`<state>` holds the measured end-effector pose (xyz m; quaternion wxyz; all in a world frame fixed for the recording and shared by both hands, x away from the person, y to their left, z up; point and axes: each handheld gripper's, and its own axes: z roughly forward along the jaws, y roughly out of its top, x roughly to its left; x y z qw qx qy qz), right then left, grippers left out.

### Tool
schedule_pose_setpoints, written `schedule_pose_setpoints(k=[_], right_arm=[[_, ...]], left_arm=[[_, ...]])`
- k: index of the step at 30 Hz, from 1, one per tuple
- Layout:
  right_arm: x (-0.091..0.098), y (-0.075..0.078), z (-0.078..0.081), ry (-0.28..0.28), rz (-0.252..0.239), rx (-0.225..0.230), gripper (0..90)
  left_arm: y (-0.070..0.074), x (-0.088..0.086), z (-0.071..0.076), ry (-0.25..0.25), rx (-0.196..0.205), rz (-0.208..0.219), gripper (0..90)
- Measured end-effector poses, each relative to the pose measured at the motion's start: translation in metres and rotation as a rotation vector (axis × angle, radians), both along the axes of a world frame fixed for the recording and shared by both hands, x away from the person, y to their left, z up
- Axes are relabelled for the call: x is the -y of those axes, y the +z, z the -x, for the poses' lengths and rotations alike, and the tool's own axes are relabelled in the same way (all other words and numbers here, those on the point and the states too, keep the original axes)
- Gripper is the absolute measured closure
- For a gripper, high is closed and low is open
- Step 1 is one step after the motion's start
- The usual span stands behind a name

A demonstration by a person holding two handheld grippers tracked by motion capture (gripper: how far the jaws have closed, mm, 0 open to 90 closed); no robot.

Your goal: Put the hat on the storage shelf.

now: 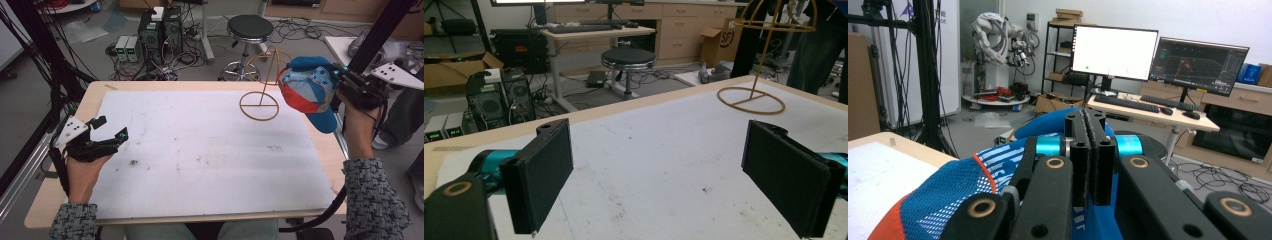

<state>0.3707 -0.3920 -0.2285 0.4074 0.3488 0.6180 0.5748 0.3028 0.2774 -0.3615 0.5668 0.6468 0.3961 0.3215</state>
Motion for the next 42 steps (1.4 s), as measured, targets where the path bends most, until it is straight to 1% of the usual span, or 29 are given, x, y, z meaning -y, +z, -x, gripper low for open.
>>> schedule_pose_setpoints(k=[2,6,7,9,13,17,18,25,27,28,32,33,35,36,39,42], right_arm=[[-0.001,0.002,-0.001,0.000,0.000,-0.004,89.6],[-0.003,0.006,-0.005,-0.002,0.001,0.004,89.6],[-0.005,0.010,-0.008,-0.003,-0.005,0.001,89.6],[-0.005,0.011,-0.009,-0.003,-0.005,0.006,89.6],[-0.010,0.021,-0.017,-0.005,0.000,0.011,89.7],[-0.013,0.026,-0.021,-0.008,0.003,0.015,89.7],[-0.016,0.029,-0.025,-0.011,0.002,0.014,89.6],[-0.022,0.034,-0.040,-0.020,-0.005,0.015,89.6],[-0.023,0.035,-0.041,-0.021,-0.005,0.016,89.6],[-0.024,0.037,-0.044,-0.024,-0.014,0.021,89.6],[-0.026,0.041,-0.048,-0.030,-0.012,0.024,89.6],[-0.029,0.043,-0.052,-0.034,-0.015,0.027,89.6],[-0.030,0.043,-0.054,-0.034,-0.014,0.021,89.6],[-0.034,0.046,-0.058,-0.040,-0.013,0.028,89.6],[-0.036,0.047,-0.061,-0.041,-0.016,0.031,89.6],[-0.043,0.049,-0.070,-0.048,-0.004,0.024,89.6]], left_arm=[[-0.001,0.000,-0.001,0.001,-0.001,0.003,13.2],[-0.001,0.000,-0.001,0.000,0.000,0.002,13.2],[-0.001,0.000,-0.001,0.000,-0.001,0.003,13.2],[-0.001,0.000,-0.001,0.001,-0.001,0.002,13.2],[-0.001,-0.001,-0.001,0.001,-0.001,0.000,13.2],[-0.001,-0.001,-0.001,0.000,-0.001,0.004,13.2],[-0.001,-0.001,-0.001,0.001,0.000,0.007,13.2],[-0.001,-0.003,-0.001,0.003,0.001,0.009,13.2],[-0.001,-0.004,0.000,0.004,0.000,0.010,13.3],[-0.001,-0.004,0.000,0.005,0.001,0.011,13.3],[-0.001,-0.006,0.000,0.006,0.001,0.012,13.2],[-0.001,-0.006,0.000,0.007,0.000,0.014,13.2],[-0.001,-0.006,0.000,0.007,0.001,0.015,13.2],[-0.001,-0.006,0.000,0.007,0.000,0.015,13.3],[-0.001,-0.006,0.000,0.007,0.000,0.015,13.2],[-0.001,-0.006,0.000,0.005,0.000,0.016,13.2]])
